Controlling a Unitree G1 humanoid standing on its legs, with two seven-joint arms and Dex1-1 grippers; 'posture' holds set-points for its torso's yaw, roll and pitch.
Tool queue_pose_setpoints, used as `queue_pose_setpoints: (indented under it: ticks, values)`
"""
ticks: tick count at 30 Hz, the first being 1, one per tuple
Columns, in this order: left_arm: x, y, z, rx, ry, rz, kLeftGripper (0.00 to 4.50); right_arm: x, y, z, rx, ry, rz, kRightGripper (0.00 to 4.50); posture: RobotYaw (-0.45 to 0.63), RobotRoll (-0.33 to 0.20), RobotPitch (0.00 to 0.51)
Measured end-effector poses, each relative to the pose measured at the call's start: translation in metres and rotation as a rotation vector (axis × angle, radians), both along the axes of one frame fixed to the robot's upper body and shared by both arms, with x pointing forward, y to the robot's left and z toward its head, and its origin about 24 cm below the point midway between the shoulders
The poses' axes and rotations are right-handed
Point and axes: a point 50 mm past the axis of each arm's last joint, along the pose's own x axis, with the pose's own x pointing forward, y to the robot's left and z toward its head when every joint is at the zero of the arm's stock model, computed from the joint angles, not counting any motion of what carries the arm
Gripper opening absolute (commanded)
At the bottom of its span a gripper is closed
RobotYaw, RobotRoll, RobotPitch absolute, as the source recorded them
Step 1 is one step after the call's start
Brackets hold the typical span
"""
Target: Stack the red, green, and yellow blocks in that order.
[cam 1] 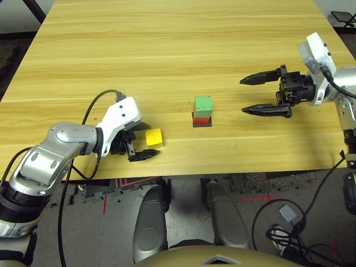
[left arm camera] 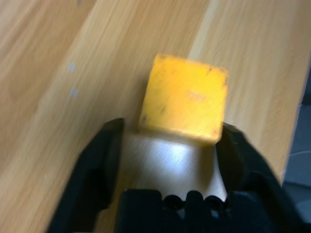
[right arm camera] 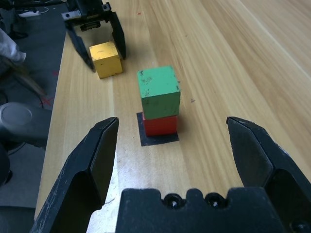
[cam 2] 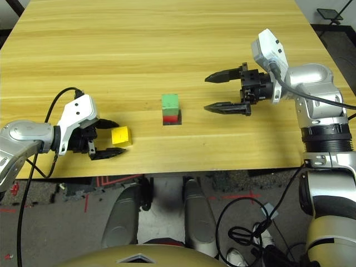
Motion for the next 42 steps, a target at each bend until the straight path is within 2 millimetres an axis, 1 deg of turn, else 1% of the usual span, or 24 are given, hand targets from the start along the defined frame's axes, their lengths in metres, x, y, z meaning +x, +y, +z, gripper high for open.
queue_pose_setpoints:
  ticks: [2, 3, 7, 9, 11, 12, 14, 18, 21, 24, 27, 30, 34, 38, 42]
  values:
    - [0.003, -0.004, 0.002, -0.025, -0.013, -0.003, 2.06, 0.0, 0.0, 0.0, 0.001, -0.001, -0.001, 4.5, 0.1, -0.027, 0.255]
    - [0.004, -0.008, 0.004, -0.048, -0.019, -0.012, 2.0, 0.0, 0.0, 0.0, 0.002, -0.001, -0.001, 4.5, 0.1, -0.027, 0.255]
    - [0.005, -0.025, 0.019, -0.133, -0.044, -0.056, 2.0, 0.001, 0.001, 0.0, 0.007, -0.003, -0.011, 4.5, 0.11, -0.022, 0.257]
    - [0.008, -0.028, 0.029, -0.151, -0.07, -0.058, 2.0, 0.001, 0.001, 0.0, 0.009, -0.001, -0.015, 4.5, 0.11, -0.018, 0.258]
    - [0.012, -0.031, 0.043, -0.156, -0.109, -0.071, 2.0, 0.001, 0.0, -0.001, 0.011, 0.0, -0.018, 4.5, 0.1, -0.015, 0.26]
    - [0.015, -0.033, 0.052, -0.156, -0.131, -0.08, 2.0, 0.001, 0.0, -0.002, 0.013, 0.003, -0.023, 4.5, 0.11, -0.013, 0.259]
    - [0.017, -0.033, 0.064, -0.148, -0.157, -0.086, 2.0, 0.001, 0.001, -0.003, 0.018, 0.007, -0.028, 4.5, 0.11, -0.008, 0.26]
    - [0.029, -0.032, 0.089, -0.113, -0.191, -0.104, 2.0, 0.001, -0.001, -0.007, 0.019, 0.021, -0.04, 4.5, 0.1, 0.002, 0.262]
    - [0.038, -0.037, 0.103, -0.068, -0.199, -0.145, 2.0, -0.001, 0.0, -0.011, 0.019, 0.028, -0.043, 4.5, 0.09, 0.011, 0.262]
    - [0.045, -0.044, 0.107, -0.036, -0.174, -0.19, 2.0, -0.002, -0.001, -0.015, 0.027, 0.043, -0.054, 4.5, 0.08, 0.016, 0.261]
    - [0.05, -0.058, 0.107, -0.02, -0.149, -0.264, 2.0, -0.004, 0.001, -0.017, 0.028, 0.038, -0.056, 4.5, 0.07, 0.02, 0.261]
    - [0.052, -0.072, 0.105, -0.006, -0.136, -0.326, 2.0, -0.005, 0.001, -0.02, 0.041, 0.047, -0.066, 4.5, 0.05, 0.02, 0.262]
    - [0.055, -0.084, 0.105, -0.001, -0.124, -0.373, 2.0, -0.009, 0.002, -0.022, 0.046, 0.049, -0.072, 4.5, 0.03, 0.021, 0.263]
    - [0.059, -0.09, 0.106, 0.001, -0.122, -0.386, 2.0, -0.012, 0.003, -0.022, 0.045, 0.044, -0.08, 4.5, 0.03, 0.023, 0.265]
    - [0.062, -0.091, 0.107, 0.024, -0.118, -0.379, 2.0, -0.014, 0.001, -0.025, 0.055, 0.052, -0.092, 4.5, 0.02, 0.03, 0.267]
